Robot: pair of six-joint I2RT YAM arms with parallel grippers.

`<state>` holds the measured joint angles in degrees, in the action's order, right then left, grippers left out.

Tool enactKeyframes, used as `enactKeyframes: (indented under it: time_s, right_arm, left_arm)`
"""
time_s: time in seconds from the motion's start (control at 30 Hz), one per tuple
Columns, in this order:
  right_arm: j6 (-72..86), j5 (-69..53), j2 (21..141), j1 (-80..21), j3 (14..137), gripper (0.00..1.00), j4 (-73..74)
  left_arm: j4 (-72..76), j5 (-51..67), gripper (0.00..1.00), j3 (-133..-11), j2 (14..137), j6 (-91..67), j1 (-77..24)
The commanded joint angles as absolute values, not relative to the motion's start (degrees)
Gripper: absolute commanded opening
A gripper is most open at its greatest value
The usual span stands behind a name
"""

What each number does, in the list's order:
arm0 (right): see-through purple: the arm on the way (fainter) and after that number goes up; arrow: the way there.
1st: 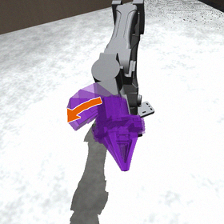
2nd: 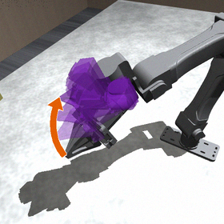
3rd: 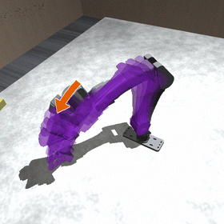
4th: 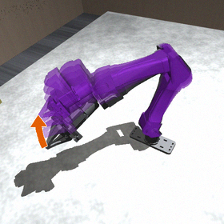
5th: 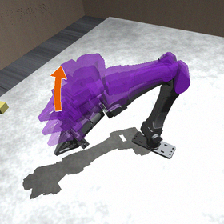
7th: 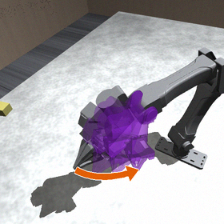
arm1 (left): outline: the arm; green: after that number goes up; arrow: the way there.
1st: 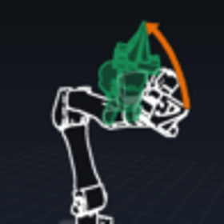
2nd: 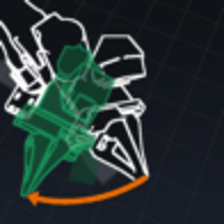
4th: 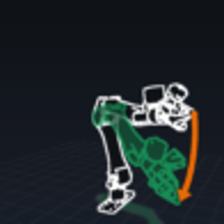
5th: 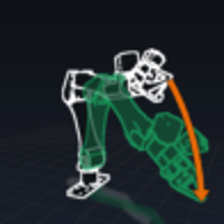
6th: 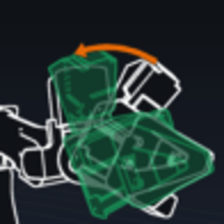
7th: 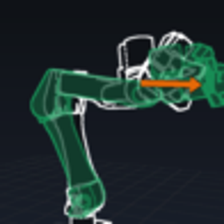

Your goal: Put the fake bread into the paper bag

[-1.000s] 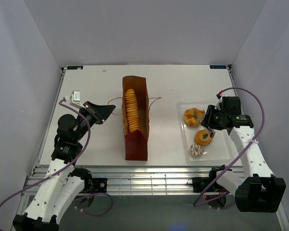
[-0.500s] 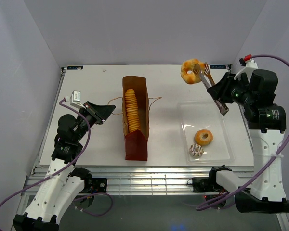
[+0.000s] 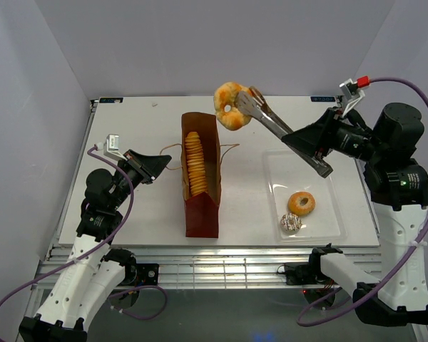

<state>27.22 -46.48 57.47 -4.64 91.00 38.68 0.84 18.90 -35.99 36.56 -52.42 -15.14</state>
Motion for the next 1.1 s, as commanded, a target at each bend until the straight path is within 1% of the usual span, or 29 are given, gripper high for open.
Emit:
enactKeyframes:
  time_s: [0.0, 0.1, 0.13, 0.2, 0.23, 0.3, 0.5, 0.67, 0.8, 0.93, 1.07]
  right_arm:
    - [30.50, -50.19, 55.03, -9.29, 87.72, 0.34, 32.44]
    - [30.50, -47.03, 54.32, -14.48, 84.21, 0.34, 31.56]
    - [30.32, -44.32, 54.40, -19.37, 83.68, 0.34, 31.38]
    - [29.01, -40.89, 55.02, -24.58, 83.14, 0.35, 32.34]
    - [28.39, -36.69, 55.11, -28.87, 83.32, 0.35, 33.82]
    - [27.08, -33.32, 55.02, -32.85, 82.71, 0.35, 34.98]
    - [25.84, -29.71, 54.14, -34.98, 77.80, 0.36, 35.51]
    - [24.44, -27.87, 53.35, -35.77, 74.80, 0.41, 35.51]
    - [23.47, -26.90, 53.61, -35.86, 73.92, 0.44, 36.04]
    - [23.38, -26.72, 53.96, -35.95, 73.39, 0.50, 35.69]
    - [23.38, -26.37, 53.62, -36.12, 73.30, 0.53, 35.68]
  left_arm:
    - [1.49, 19.16, 0.00, -36.21, 36.65, -53.17, -15.21]
    - [1.49, 19.16, 0.00, -36.21, 36.65, -53.26, -15.21]
    - [1.49, 19.16, 0.00, -36.12, 36.65, -53.44, -15.21]
    - [1.32, 19.07, 0.00, -36.21, 36.47, -53.35, -15.29]
    - [0.97, 18.81, 0.00, -36.21, 36.30, -53.44, -15.21]
    - [0.70, 18.55, 0.00, -36.12, 36.04, -53.35, -15.21]
    - [0.35, 18.37, 0.00, -36.56, 36.04, -53.26, -15.21]
    - [-1.67, 18.02, 0.00, -37.00, 35.68, -52.91, -15.21]
    - [-2.02, 18.10, 0.00, -37.18, 35.60, -52.82, -15.21]
    - [-2.11, 18.37, 0.00, -37.62, 35.60, -52.73, -15.21]
    - [-2.72, 18.11, 0.00, -37.71, 35.25, -52.38, -15.21]
